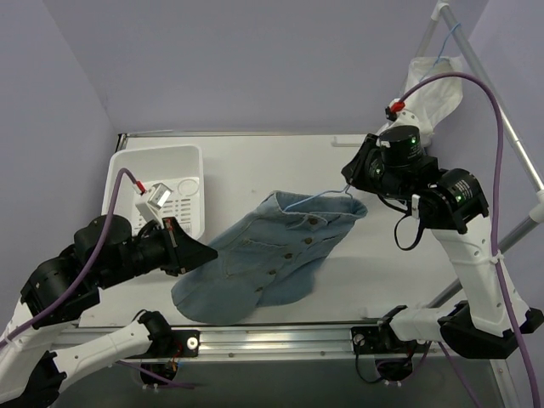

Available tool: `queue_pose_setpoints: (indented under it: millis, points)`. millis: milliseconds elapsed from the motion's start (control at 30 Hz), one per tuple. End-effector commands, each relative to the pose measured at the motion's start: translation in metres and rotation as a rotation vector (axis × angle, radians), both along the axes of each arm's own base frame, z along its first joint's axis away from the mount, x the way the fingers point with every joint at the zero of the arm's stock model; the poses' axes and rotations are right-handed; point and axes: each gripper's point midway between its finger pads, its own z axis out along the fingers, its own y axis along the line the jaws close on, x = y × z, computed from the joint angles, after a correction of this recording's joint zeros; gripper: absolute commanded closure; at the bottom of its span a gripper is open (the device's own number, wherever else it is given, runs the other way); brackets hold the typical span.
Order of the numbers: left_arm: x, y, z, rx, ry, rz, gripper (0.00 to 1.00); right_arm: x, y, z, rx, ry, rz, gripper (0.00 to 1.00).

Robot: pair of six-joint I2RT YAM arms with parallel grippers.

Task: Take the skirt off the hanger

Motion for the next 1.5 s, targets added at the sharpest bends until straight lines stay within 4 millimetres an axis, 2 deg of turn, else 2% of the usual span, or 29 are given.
queue_pose_setpoints:
  millis: [0,200,400,567,767,833,867,1033,1133,1267,1333,1400,1467]
  points:
    - [-0.022,0.033,-0.014,0.044,0.046,0.029,0.98,0.016,-0.059,0.015,-0.104,-0.092,-0.220,1.00]
    - [-0.028,0.051,-0.023,0.062,0.080,0.082,0.98,0.027,-0.075,0.012,-0.096,-0.081,-0.239,1.00]
    - [-0.028,0.042,-0.022,0.065,0.089,0.050,0.98,0.030,-0.063,0.008,-0.054,-0.077,-0.182,1.00]
    - [-0.033,0.045,-0.029,0.091,0.112,0.039,0.98,0.035,-0.066,0.009,-0.034,-0.075,-0.209,1.00]
    - [-0.041,0.056,-0.030,0.063,0.131,0.064,0.98,0.049,-0.089,0.006,-0.005,-0.055,-0.304,1.00]
    - [-0.044,0.062,-0.029,0.051,0.128,0.074,0.98,0.055,-0.091,0.003,0.018,-0.039,-0.295,1.00]
    - [-0.045,0.063,-0.028,0.046,0.135,0.082,0.98,0.059,-0.100,0.001,0.026,-0.034,-0.316,1.00]
    - [-0.053,0.072,-0.028,0.023,0.146,0.091,0.98,0.071,-0.104,-0.001,0.061,-0.028,-0.300,1.00]
    - [-0.049,0.065,-0.025,0.004,0.137,0.085,0.98,0.072,-0.087,-0.003,0.101,-0.022,-0.216,1.00]
    - [-0.043,0.027,-0.009,-0.033,0.090,-0.056,0.98,0.070,-0.073,-0.005,0.088,-0.028,-0.144,1.00]
    - [-0.034,0.005,-0.010,0.002,0.106,-0.107,0.98,0.068,-0.066,-0.006,0.081,-0.019,-0.110,1.00]
    - [-0.030,-0.009,-0.001,0.015,0.073,-0.172,0.97,0.067,-0.059,-0.002,0.075,-0.023,-0.082,1.00]
    - [-0.016,-0.026,0.000,0.049,0.057,-0.197,0.94,0.065,-0.051,0.008,0.072,-0.040,-0.064,1.00]
